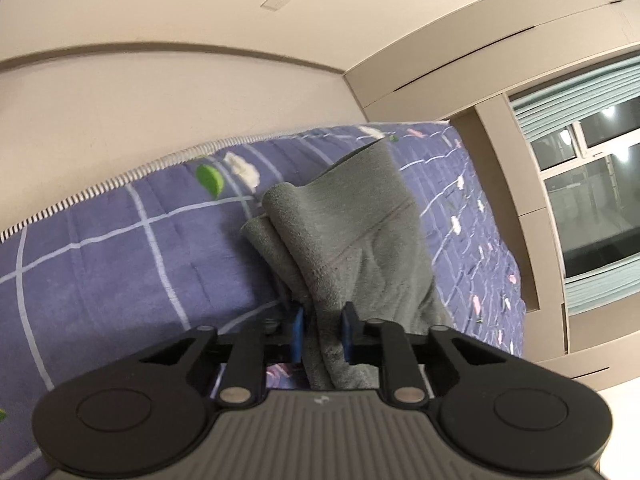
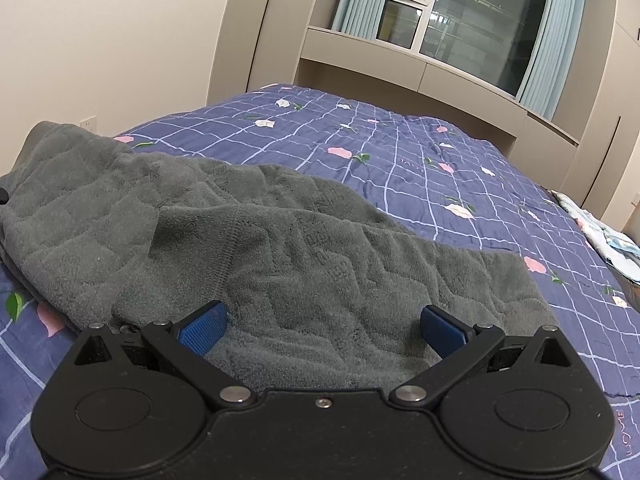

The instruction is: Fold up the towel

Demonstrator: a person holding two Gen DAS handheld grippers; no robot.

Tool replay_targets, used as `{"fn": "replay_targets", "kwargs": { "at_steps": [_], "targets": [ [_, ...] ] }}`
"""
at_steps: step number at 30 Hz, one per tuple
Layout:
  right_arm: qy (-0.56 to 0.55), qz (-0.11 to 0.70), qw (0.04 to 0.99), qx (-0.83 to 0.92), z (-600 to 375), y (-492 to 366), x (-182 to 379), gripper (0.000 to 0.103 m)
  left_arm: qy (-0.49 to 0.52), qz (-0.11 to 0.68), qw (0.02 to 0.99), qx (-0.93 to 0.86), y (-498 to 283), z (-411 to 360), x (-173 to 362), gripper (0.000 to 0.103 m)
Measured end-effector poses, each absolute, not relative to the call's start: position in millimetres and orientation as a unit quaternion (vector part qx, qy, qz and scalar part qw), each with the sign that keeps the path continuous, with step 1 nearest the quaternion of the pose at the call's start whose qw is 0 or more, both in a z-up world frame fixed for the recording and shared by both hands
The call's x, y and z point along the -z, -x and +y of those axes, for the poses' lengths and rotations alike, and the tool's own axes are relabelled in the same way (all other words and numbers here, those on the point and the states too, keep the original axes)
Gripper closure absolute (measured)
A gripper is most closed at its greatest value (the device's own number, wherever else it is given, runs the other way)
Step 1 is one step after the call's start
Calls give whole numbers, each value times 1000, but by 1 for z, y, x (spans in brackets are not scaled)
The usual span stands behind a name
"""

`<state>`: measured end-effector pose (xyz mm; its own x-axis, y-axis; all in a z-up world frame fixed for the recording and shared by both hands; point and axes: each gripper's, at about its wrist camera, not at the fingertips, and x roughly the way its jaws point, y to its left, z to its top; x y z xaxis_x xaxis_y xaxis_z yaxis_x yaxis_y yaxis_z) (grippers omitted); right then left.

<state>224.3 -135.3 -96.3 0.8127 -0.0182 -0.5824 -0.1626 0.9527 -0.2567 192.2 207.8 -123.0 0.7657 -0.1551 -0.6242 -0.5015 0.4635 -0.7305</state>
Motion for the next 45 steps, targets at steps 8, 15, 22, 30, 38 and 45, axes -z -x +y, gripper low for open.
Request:
{"fn": "replay_targets", "kwargs": {
  "at_steps": [8,15,22,30,38,45],
  "targets": [
    [161,320,931,-76,-140,-236,81,0,440,275,850,-87,-194,182,83,92],
    [129,286,947,-76,-155,-217,60,0,356,229,906,-29,-198,144,37,93],
    [115,265,956,-50,-190,-188,49,0,260,192,945,49,-202,84,-8,92],
    [105,246,963,17,-249,-165,40,0,175,190,954,152,-216,2,-46,92],
    [71,252,960,98,-319,-142,49,0,46,232,936,262,-213,-109,-43,93],
    [33,264,951,158,-371,-126,62,0,9,312,902,298,-207,-169,4,92]
  ]
}}
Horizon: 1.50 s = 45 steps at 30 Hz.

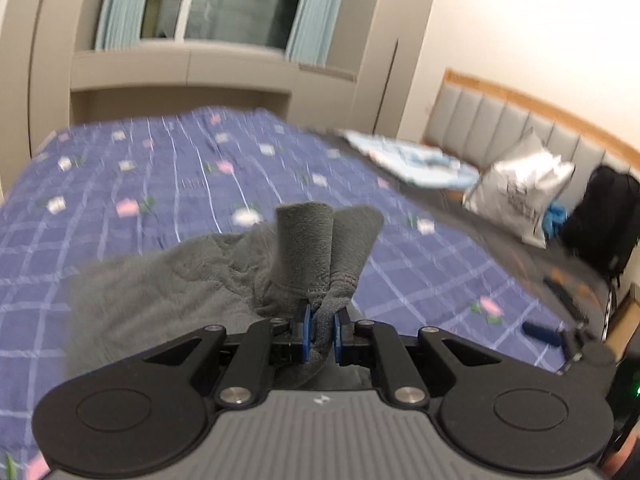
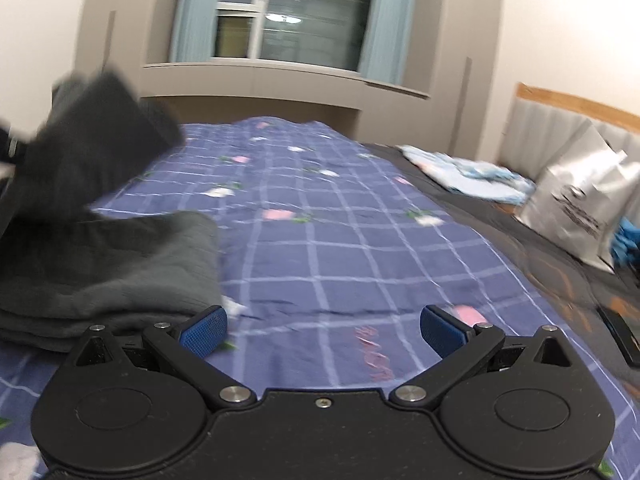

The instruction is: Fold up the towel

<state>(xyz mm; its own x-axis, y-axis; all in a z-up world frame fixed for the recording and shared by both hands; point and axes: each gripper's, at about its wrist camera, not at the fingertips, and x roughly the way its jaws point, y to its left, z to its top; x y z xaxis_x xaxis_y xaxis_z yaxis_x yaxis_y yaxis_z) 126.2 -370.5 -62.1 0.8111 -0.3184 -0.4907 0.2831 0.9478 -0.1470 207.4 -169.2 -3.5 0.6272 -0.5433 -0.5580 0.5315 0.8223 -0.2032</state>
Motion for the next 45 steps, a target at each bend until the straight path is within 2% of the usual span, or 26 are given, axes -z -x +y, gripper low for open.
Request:
{"fn": "replay_targets", "kwargs": {
  "at_steps": [8,12,17,19,21,23,25,29,38,45],
  "targets": [
    [4,277,945,173,-392,-114,76,0,-33,349,894,279,-204,-187,30,90],
    [-11,278,945,170,-393,-113,75,0,-31,354,892,281,-203,-185,27,80],
    [-21,282,945,162,-388,-114,73,0,-9,364,890,276,-208,-180,24,77],
    [-21,282,946,160,-387,-113,71,0,2,367,888,278,-207,-178,22,70],
    [-20,284,945,159,-385,-112,70,0,27,369,884,287,-206,-172,20,45],
    [-20,286,945,159,-384,-111,70,0,51,365,882,293,-204,-166,16,37],
    [-20,288,944,159,-383,-110,69,0,57,360,884,293,-201,-162,12,36],
    [-23,288,946,147,-378,-109,66,0,66,344,897,270,-196,-147,3,19],
    [-64,275,958,45,-357,-117,54,0,93,332,926,157,-202,-95,-5,1],
    [-117,284,950,-49,-336,-145,48,0,150,364,917,57,-220,-39,14,1]
  ]
}}
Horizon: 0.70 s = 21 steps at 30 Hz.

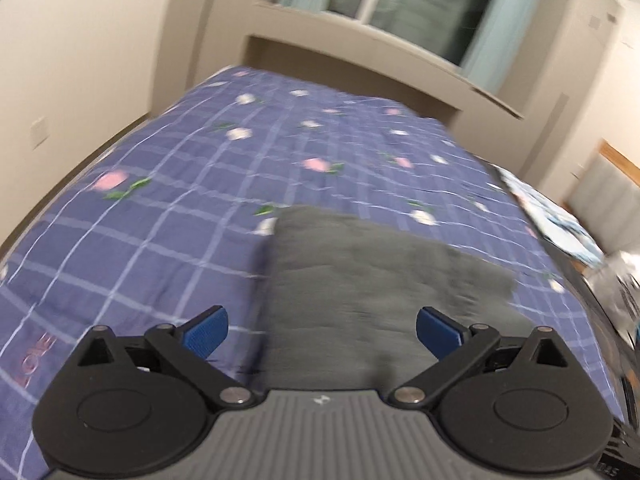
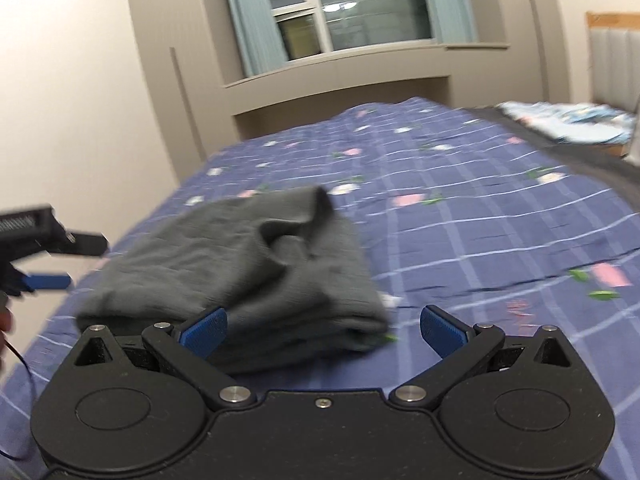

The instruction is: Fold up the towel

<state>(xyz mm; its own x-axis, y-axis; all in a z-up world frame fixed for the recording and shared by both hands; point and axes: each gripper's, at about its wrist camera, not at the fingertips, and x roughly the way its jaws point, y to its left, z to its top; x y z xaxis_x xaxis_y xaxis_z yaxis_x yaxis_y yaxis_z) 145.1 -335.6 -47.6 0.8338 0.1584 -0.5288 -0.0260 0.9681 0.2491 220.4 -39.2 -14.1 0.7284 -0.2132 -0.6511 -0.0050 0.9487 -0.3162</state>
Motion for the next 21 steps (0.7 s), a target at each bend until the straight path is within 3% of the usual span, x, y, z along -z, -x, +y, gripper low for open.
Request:
{"fn": "replay_targets", "kwargs": {
  "at_steps": [11,21],
  "targets": [
    [-257,319,912,-37,-336,-182,66,0,179,404,897,20,-229,-11,53,1],
    [-251,299,920,-26,-325,-168,58,0,173,409,895,28,-228,-16,55,1]
  ]
}}
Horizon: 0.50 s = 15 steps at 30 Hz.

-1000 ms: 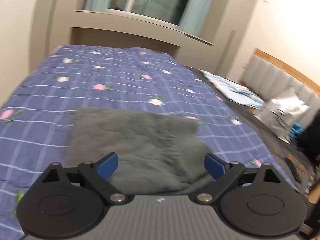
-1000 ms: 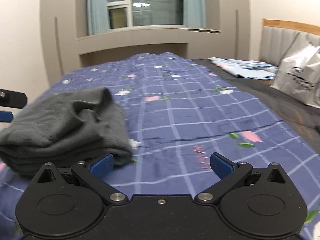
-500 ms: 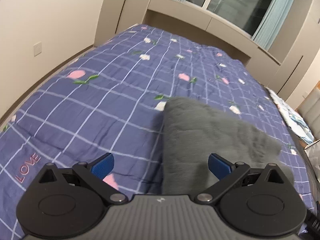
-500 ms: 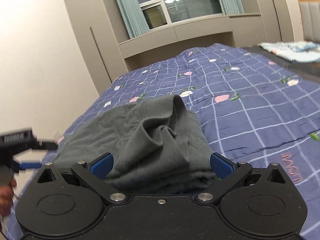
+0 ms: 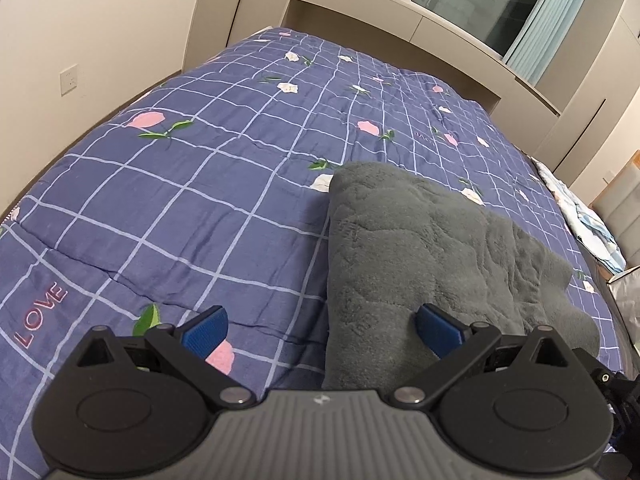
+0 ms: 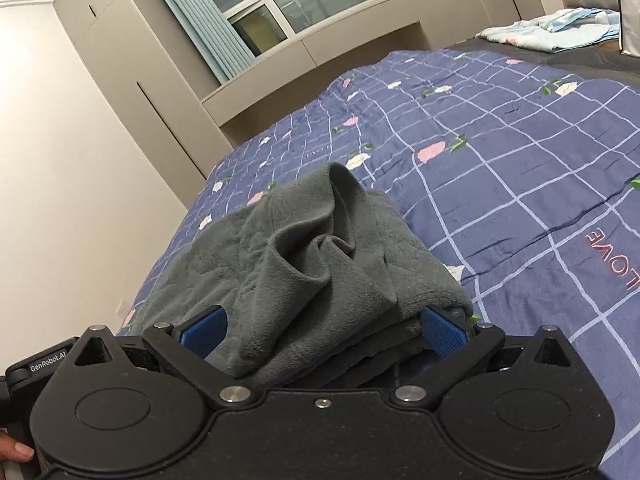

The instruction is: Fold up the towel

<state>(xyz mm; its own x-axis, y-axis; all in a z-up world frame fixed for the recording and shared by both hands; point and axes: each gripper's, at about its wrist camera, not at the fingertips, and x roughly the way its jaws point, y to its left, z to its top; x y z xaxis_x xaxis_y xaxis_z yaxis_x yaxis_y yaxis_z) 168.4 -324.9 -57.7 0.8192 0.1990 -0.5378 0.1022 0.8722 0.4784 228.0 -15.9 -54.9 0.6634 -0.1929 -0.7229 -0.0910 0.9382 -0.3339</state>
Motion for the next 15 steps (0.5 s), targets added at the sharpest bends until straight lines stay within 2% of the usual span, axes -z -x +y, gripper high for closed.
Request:
{"fn": "replay_targets", "kwargs": {
  "at_steps": [15],
  "targets": [
    [-242,325,913,-42,-311,-179,61,0,175,411,894,29,-227,-18,55,1]
  ]
}}
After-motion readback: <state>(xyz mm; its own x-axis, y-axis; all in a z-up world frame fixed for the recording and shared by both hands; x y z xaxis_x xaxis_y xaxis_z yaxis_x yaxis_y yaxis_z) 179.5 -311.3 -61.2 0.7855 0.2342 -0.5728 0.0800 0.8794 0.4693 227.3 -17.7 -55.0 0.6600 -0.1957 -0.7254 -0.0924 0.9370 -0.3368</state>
